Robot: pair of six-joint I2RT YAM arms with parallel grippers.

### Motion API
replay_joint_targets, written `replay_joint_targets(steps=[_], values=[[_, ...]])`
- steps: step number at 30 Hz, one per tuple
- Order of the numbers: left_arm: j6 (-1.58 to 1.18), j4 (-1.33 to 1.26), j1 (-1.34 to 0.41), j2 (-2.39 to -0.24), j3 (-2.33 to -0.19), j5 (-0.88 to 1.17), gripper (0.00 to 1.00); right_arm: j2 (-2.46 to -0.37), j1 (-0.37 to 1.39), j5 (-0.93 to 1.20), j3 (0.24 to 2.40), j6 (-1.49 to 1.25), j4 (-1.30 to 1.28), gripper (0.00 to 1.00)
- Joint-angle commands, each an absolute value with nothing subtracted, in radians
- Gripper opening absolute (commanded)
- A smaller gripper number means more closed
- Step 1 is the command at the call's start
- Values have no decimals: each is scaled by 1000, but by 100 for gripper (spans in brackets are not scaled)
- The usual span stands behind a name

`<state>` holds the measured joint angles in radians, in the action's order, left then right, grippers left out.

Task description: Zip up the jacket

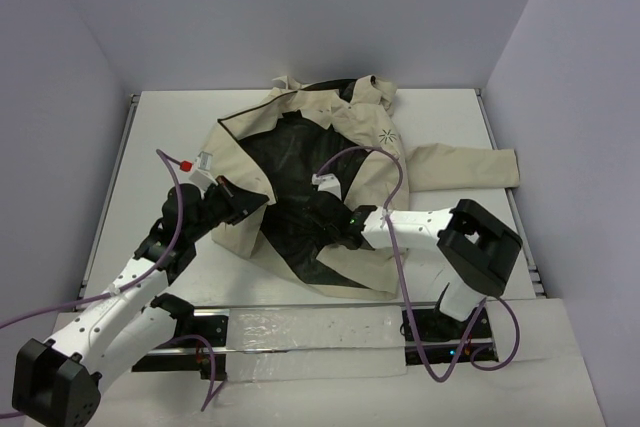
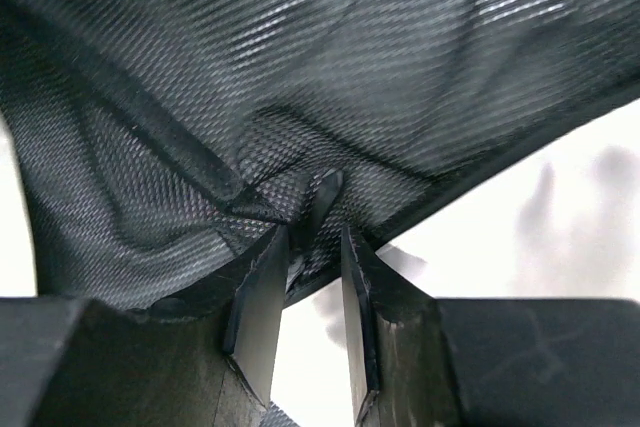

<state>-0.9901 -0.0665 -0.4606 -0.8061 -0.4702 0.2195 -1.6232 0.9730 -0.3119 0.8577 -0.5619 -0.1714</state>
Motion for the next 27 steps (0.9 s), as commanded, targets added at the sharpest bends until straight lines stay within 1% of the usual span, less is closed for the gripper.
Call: replay_joint_targets(steps=[1, 10, 17, 21, 27], values=[[-978, -70, -454, -790, -499, 219, 0, -1636, 931, -321, 885, -584, -149, 35], [-971, -63, -453, -802, -517, 221, 0, -1651, 910, -309, 907, -591, -136, 33], [-969, -71, -454, -815, -520, 222, 0, -1612, 910, -276, 876, -571, -132, 35], [-973, -75, -454, -822, -522, 225, 0, -1555, 925, -252, 801, -555, -126, 38], [-969, -79, -454, -827, -523, 227, 0, -1446, 951, -172, 705, -538, -162, 38]])
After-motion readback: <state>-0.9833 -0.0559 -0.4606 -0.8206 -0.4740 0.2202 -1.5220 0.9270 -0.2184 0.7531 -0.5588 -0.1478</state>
